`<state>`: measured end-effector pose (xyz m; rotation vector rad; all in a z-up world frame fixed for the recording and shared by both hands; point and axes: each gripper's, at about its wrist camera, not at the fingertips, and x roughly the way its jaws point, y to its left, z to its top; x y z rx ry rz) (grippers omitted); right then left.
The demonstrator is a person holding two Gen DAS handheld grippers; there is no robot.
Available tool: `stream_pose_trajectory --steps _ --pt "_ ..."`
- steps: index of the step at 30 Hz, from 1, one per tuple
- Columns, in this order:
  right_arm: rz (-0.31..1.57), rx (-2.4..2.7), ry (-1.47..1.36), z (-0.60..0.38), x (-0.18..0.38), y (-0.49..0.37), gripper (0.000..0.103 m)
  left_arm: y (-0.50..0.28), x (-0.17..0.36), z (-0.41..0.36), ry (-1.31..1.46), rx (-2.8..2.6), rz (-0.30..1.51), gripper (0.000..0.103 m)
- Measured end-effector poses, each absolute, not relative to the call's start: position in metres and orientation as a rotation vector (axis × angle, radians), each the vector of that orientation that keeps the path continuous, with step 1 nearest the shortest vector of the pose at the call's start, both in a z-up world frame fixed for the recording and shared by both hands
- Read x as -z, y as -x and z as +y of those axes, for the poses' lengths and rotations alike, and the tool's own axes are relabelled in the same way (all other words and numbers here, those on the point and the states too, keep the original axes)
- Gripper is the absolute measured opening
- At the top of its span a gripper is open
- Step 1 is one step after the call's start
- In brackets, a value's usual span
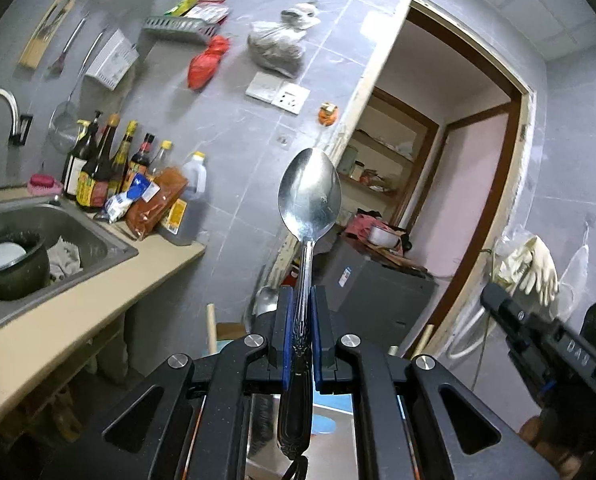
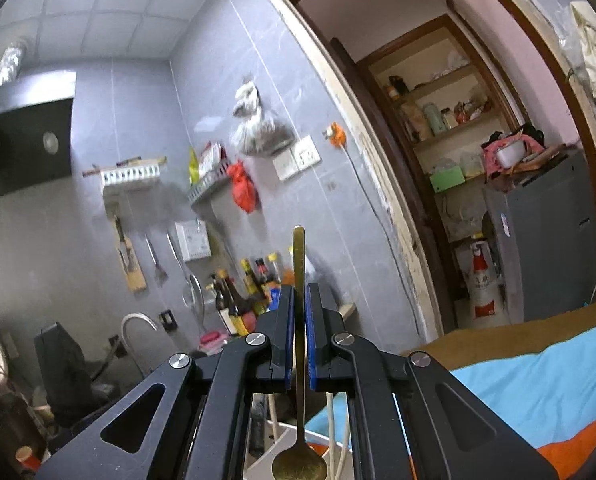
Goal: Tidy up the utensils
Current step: 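Lift both spoons and carry them over the white caddy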
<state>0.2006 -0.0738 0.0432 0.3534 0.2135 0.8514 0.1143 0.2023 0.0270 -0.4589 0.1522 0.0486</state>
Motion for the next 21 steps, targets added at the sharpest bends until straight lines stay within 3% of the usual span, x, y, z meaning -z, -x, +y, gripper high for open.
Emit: stream_pose_trajectory --steps 21 --pt "0.255 -0.836 -0.317 -0.054 -0.014 -0.205 0.003 -0.116 -0.014 0.208 0.496 0.011 0.117 0.006"
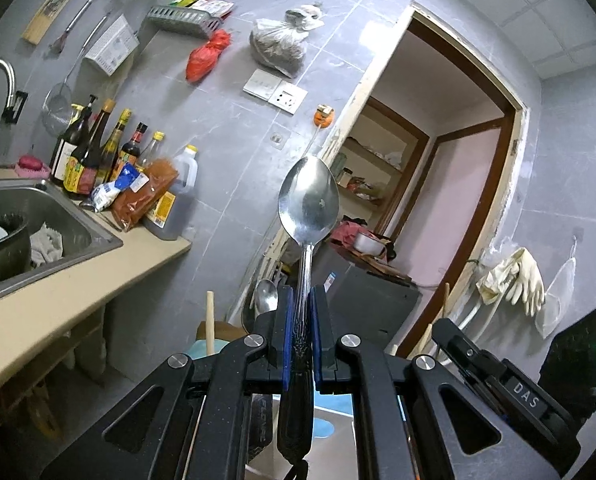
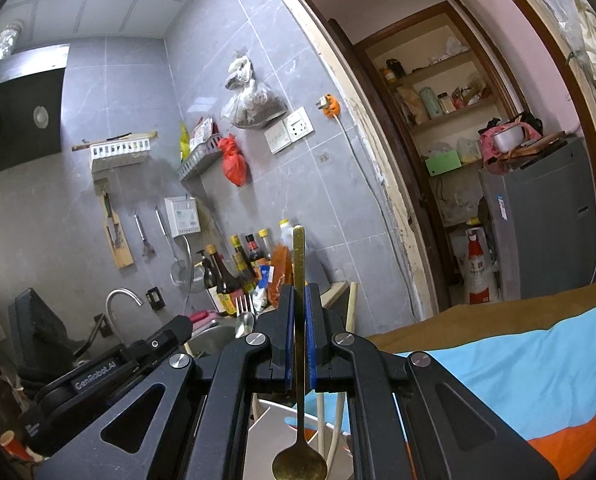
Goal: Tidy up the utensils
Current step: 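Lift both spoons and carry them over the white caddy, then lower both spoons into the white caddy and open both tools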
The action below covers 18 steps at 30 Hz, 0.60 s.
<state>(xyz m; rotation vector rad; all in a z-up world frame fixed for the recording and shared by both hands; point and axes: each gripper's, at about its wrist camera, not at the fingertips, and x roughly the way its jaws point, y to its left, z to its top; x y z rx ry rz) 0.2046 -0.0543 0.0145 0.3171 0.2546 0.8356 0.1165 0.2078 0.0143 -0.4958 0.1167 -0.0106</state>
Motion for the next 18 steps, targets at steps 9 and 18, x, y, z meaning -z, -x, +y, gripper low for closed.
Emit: stream_pose_trajectory --steps 9,18 --pt "0.219 -0.822 -0.281 -0.050 -0.006 -0.197 0.003 -0.109 -0.008 0.199 0.504 -0.005 0.043 0.006" --pt "0.193 -0.805 -0.272 -0.048 -0.005 -0.192 0.003 -0.107 -0.015 0.186 0.453 0.032 -0.020 0.006"
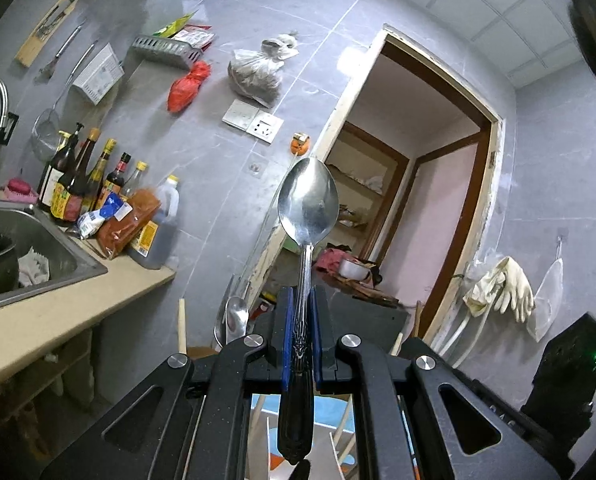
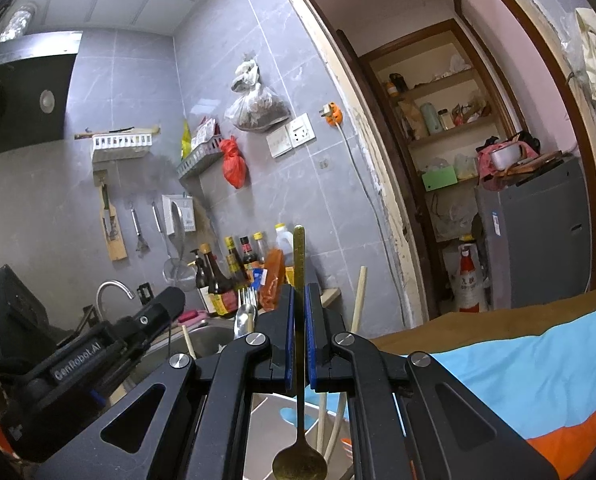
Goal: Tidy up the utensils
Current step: 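Lower both spoons into the white caddy and open both tools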
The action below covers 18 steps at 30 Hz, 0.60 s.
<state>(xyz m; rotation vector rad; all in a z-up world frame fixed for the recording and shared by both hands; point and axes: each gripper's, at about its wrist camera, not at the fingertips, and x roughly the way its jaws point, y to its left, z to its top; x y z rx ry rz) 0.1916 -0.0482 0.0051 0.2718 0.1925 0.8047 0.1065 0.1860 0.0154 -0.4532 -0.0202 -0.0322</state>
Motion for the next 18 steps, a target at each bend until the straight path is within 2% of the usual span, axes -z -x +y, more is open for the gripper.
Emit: stream_pose_trajectory --steps 18 --pt "0.178 -0.801 -0.273 -0.048 0.000 -0.190 0.004 -0.110 0.013 0.202 0.517 0.015 0.080 0.006"
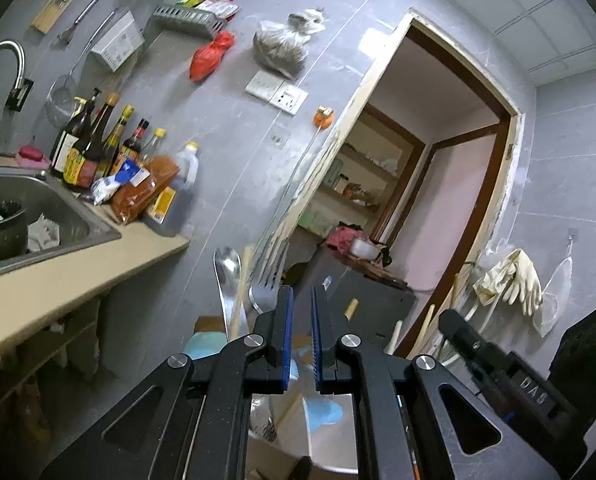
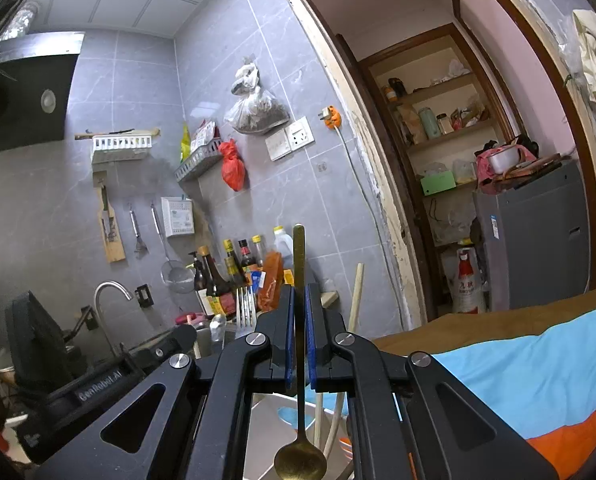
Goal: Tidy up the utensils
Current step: 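Lower both spoons into the white caddy and open both tools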
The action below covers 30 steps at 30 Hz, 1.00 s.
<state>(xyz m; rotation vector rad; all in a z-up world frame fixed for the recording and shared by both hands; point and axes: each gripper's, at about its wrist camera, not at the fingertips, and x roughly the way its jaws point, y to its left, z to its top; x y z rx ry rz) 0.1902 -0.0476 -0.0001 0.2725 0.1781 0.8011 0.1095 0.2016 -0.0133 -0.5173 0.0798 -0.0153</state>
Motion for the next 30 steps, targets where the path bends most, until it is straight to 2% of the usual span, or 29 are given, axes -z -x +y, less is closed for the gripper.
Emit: stream_pose_trajectory --steps 10,30 --pt "0.152 -0.821 -0.286 -0.041 -0.006 -0.188 0.004 -0.112 0.021 0.193 0.486 0.001 0.126 0.006" --pt "0.174 -0.762 -0.112 -0.039 -0.006 -0.167 0.004 -0.110 0.017 0.173 0.343 -0.045 0.251 0.007"
